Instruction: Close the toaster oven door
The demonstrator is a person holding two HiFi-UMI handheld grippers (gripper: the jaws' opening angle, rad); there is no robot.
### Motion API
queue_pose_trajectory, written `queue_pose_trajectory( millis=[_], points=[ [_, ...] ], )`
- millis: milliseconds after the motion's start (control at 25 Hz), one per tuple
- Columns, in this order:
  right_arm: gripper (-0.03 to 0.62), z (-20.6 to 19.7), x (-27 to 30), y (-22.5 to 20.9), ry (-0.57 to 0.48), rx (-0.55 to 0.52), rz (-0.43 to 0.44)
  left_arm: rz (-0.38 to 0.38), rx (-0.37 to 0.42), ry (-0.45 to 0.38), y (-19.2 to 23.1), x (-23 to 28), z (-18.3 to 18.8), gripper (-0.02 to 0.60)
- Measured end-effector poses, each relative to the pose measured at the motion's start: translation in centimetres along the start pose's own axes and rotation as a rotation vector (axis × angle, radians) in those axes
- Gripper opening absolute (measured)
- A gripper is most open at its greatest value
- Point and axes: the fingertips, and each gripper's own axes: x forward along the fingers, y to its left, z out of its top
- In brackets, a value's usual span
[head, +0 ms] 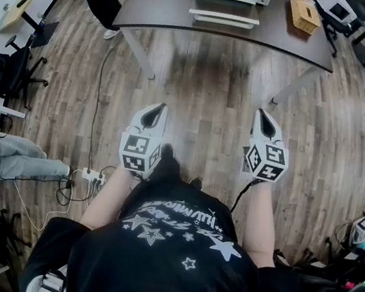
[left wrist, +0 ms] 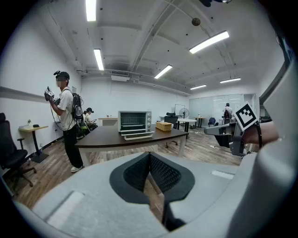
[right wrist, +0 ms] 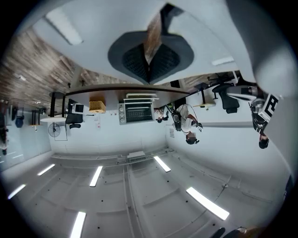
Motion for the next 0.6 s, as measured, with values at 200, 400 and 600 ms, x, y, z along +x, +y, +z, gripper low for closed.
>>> queue_pose_trajectory(
  millis=[200,400,600],
  points=[
    [0.005,0.0,-0.7,-0.3,-0.014,0.027,0.004,0.014,0.010,0.007,-0.6,-0.2,-0.2,0.009],
    [0.005,-0.5,-1.6,-0.1,-0.023,0.038,0.015,0.018,-0.010,0.023,-1.2,-0.8,-1.0,0.009],
    [0.005,-0.7,-1.9,-0.3,-0.029,0.049,0.031,0.017,-0.027,0.028,-2.2,-1.5,-1.3,0.009]
  ],
)
